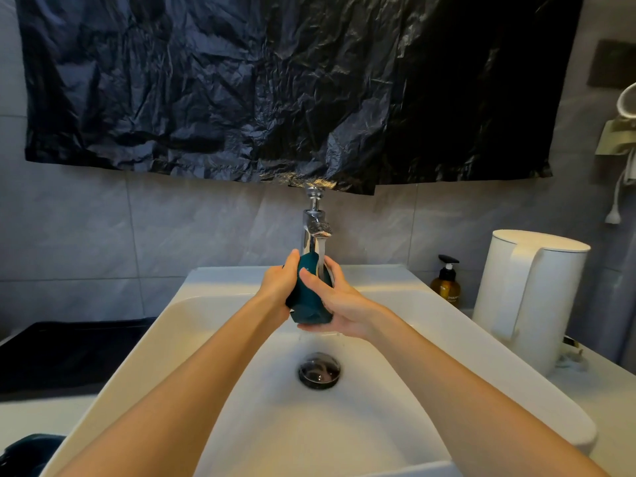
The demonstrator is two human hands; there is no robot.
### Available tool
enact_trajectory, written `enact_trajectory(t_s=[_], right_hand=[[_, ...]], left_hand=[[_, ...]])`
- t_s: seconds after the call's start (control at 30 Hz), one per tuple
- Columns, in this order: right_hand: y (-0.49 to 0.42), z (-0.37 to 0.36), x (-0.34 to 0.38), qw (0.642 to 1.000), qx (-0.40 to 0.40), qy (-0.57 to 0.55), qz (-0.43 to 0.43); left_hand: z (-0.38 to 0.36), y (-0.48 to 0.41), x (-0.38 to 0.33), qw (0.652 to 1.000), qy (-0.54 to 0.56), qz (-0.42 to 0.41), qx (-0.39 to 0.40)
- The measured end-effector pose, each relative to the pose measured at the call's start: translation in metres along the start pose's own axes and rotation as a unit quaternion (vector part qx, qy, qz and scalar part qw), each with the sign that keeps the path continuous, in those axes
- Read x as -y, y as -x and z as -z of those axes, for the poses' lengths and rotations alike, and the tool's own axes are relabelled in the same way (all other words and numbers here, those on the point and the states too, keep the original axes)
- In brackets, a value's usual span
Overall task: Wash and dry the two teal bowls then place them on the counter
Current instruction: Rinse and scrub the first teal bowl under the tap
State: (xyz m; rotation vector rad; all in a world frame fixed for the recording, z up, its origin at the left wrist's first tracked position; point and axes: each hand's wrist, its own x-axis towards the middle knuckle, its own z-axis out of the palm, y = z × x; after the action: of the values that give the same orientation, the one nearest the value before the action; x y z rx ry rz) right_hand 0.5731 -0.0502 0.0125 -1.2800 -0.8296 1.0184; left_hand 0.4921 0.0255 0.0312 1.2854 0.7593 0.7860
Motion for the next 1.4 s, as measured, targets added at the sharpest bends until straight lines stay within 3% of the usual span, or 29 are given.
enact_trajectory(t_s=[0.17,0.4,0.57,0.7,0.77,0.9,1.0,1.17,1.23,1.4], right_hand=[[-0.007,-0.012,0.004,0.993,-0.097,-0.053,-0.041],[-0.002,-0.004,0.006,0.999,0.0,0.039,0.02],[-0.005,-0.009,-0.003,0.989,-0.044,0.117,0.083],[-0.008,-0.005,-0.002,0.932,-0.107,0.304,0.163],[-0.006,-0.006,0.0,0.918,-0.1,0.352,0.153],[0.001,-0.019,0.004,0.94,-0.061,0.307,0.136],[0.011,-0.02,0.004,0.937,-0.023,0.319,0.143],[0.023,-0.005,0.001,0.938,-0.039,0.339,0.062],[0.025,-0.004,-0.005,0.931,0.0,0.362,0.055],[0.022,-0.003,-0.009,0.962,0.009,0.265,0.068]], left_hand=[[-0.005,0.002,0.004,1.0,-0.01,-0.02,0.008],[0.007,-0.006,-0.001,0.998,0.049,0.032,-0.018],[0.012,-0.008,0.002,0.995,0.081,0.056,0.005],[0.012,-0.011,0.005,0.99,0.12,0.067,-0.017],[0.015,-0.012,0.005,0.988,0.135,0.07,-0.033],[0.021,-0.018,0.004,0.981,0.163,0.076,-0.069],[0.019,-0.019,0.005,0.979,0.174,0.092,-0.049],[0.009,-0.015,0.009,0.981,0.162,0.094,-0.051],[0.01,-0.017,0.009,0.982,0.155,0.086,-0.062],[0.005,-0.015,0.013,0.983,0.148,0.103,-0.029]])
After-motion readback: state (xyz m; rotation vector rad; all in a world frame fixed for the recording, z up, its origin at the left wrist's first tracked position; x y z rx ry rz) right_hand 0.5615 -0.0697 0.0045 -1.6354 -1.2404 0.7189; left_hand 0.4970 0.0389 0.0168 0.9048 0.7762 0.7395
